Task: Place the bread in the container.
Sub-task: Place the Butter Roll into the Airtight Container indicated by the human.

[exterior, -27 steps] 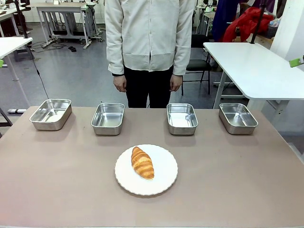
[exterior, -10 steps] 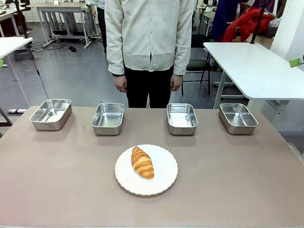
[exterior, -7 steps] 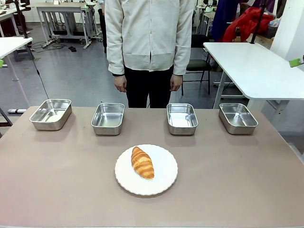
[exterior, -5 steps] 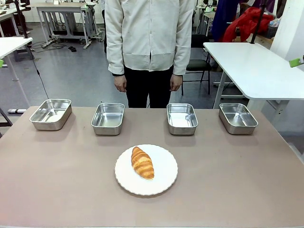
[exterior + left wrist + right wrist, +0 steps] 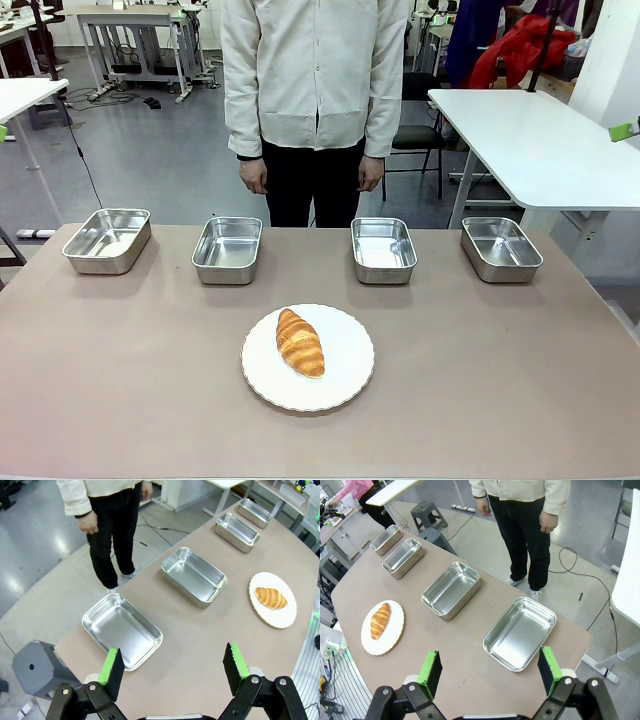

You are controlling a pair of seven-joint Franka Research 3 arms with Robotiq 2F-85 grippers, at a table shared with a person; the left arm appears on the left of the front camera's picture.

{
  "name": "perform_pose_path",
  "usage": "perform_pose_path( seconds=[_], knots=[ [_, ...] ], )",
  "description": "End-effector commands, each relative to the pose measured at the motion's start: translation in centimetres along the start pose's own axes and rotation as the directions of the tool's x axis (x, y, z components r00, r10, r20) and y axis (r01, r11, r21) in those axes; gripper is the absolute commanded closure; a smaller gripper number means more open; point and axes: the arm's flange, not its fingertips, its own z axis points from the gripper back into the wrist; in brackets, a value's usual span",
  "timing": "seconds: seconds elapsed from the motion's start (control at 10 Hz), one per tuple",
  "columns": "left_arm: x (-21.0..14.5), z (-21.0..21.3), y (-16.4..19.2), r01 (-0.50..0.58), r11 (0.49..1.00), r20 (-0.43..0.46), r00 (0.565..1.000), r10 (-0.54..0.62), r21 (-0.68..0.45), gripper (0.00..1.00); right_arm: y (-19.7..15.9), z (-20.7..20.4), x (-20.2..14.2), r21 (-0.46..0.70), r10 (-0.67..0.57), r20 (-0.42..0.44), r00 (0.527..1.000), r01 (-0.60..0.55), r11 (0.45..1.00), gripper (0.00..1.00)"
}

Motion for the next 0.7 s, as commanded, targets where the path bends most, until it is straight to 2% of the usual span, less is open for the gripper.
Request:
perform_pose_path(
  seconds=[0.0, 0.6],
  knots=[
    [0.08, 0.02, -0.02, 0.004, 1.0, 0.004, 1.0, -0.004, -0.003, 0.0, -0.04, -0.07, 0.11, 0.007, 0.006, 0.013, 1.0, -0.006, 1.0, 0.0],
    [0.08, 0.02, -0.02, 0.004, 1.0, 0.004, 1.0, -0.004, -0.003, 0.0, -0.04, -0.07, 0.11, 0.007, 0.006, 0.013, 1.0, -0.006, 1.0, 0.0]
  ],
)
